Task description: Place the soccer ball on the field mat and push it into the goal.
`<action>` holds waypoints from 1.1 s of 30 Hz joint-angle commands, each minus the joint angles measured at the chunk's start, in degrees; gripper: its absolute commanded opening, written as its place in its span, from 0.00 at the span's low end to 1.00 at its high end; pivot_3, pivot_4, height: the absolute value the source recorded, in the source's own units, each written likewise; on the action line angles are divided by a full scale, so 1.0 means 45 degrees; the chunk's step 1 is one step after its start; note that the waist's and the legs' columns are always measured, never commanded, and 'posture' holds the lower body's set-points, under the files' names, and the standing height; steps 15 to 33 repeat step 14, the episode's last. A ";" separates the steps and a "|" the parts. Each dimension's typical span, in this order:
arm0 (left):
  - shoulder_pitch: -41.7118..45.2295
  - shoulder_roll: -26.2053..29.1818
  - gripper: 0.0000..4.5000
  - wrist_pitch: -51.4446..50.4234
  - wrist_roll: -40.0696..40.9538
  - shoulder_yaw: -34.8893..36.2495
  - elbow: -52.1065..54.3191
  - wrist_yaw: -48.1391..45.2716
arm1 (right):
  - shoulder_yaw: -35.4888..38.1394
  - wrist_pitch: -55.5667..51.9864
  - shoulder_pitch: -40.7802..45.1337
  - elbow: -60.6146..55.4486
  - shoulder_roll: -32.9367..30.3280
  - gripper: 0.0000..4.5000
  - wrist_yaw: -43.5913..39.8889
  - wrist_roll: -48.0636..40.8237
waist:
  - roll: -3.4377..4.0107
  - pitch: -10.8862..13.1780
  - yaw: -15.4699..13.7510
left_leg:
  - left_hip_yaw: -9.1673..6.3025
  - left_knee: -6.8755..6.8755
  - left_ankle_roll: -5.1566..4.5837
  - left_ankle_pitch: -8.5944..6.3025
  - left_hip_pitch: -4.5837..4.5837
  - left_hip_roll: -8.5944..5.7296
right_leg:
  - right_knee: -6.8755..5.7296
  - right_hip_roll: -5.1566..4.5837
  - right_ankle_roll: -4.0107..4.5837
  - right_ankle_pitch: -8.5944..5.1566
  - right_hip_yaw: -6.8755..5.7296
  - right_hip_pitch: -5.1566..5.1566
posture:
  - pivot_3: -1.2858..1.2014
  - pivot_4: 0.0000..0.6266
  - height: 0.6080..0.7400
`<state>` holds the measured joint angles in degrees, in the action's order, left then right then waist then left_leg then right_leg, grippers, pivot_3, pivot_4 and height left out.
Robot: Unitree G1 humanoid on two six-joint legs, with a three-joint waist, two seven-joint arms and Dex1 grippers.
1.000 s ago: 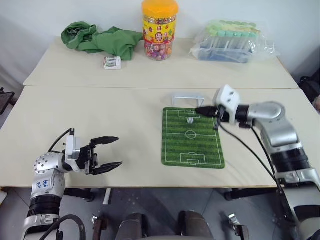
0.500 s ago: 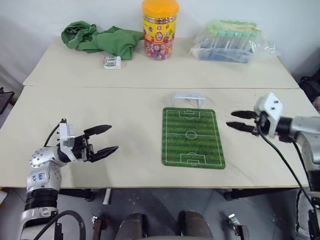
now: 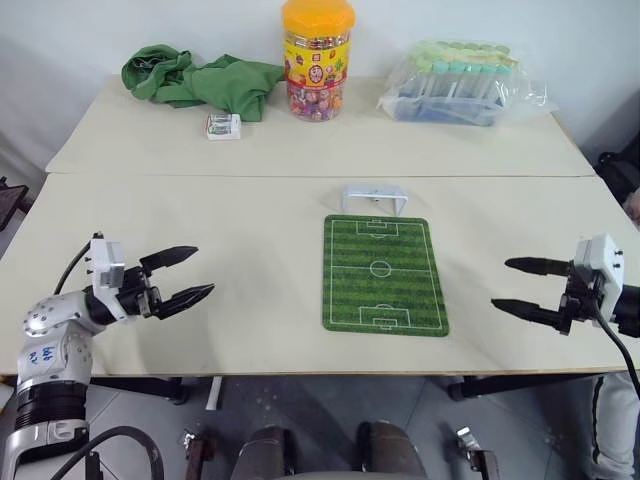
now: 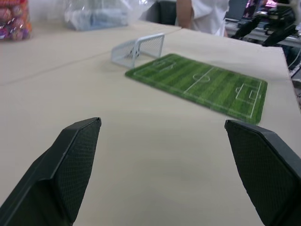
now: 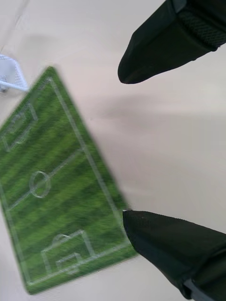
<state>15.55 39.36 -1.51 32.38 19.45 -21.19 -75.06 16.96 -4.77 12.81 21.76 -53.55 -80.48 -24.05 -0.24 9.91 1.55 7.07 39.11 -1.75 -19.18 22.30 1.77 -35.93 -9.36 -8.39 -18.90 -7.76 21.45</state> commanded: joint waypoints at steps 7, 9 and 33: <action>-0.0169 0.0195 1.00 -0.0453 0.0437 0.0540 0.0768 0.0012 | 0.0590 0.0618 -0.0032 0.0673 0.0011 1.00 0.0246 -0.0274 | 0.0000 0.0000 -0.0006 | -0.0001 0.0010 0.0000 0.0000 -0.0006 0.0002 | -0.0002 -0.0002 0.0000 0.0000 0.0005 -0.0009 | 0.52 0.24 1.00; -0.0145 0.0194 1.00 -0.0541 0.0475 0.0549 0.0810 0.0023 | 0.0625 0.0534 -0.0097 0.0520 0.0055 1.00 0.0333 -0.0340 | 0.0000 0.0000 -0.0007 | -0.0002 0.0009 0.0000 0.0000 -0.0006 0.0003 | -0.0003 -0.0002 0.0000 0.0000 0.0004 -0.0008 | 0.52 0.24 1.00; -0.0051 0.0328 1.00 -0.0831 0.0520 0.0489 0.0850 -0.0205 | 0.0722 0.0401 -0.0345 0.0252 0.0081 1.00 0.0504 -0.0404 | 0.0000 0.0000 -0.0012 | -0.0002 0.0009 0.0000 0.0000 -0.0005 0.0000 | -0.0004 -0.0002 0.0000 0.0000 0.0004 -0.0008 | 0.52 0.24 1.00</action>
